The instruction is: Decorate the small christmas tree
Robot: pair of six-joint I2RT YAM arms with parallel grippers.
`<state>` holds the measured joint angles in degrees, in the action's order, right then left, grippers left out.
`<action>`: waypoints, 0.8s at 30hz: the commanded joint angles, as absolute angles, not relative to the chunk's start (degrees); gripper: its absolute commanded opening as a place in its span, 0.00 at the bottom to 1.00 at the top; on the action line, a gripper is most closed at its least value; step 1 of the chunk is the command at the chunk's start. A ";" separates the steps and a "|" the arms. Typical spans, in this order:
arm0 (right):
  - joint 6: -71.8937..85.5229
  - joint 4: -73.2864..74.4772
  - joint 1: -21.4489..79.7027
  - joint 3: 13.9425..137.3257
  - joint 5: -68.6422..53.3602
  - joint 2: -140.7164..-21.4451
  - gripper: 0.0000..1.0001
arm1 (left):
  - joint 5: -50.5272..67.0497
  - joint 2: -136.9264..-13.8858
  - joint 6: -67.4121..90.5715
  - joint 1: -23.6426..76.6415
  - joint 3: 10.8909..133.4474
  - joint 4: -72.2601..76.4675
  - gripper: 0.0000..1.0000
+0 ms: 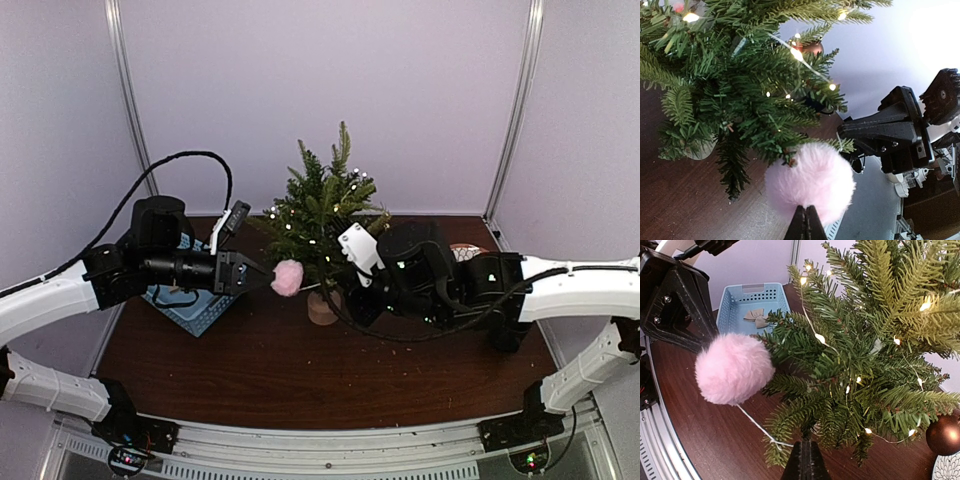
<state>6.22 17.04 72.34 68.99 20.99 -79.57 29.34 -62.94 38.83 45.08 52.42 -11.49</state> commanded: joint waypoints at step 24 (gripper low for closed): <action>9.21 18.06 71.51 64.42 21.55 -76.38 0.00 | 22.17 -58.11 38.14 45.26 52.04 -13.43 0.00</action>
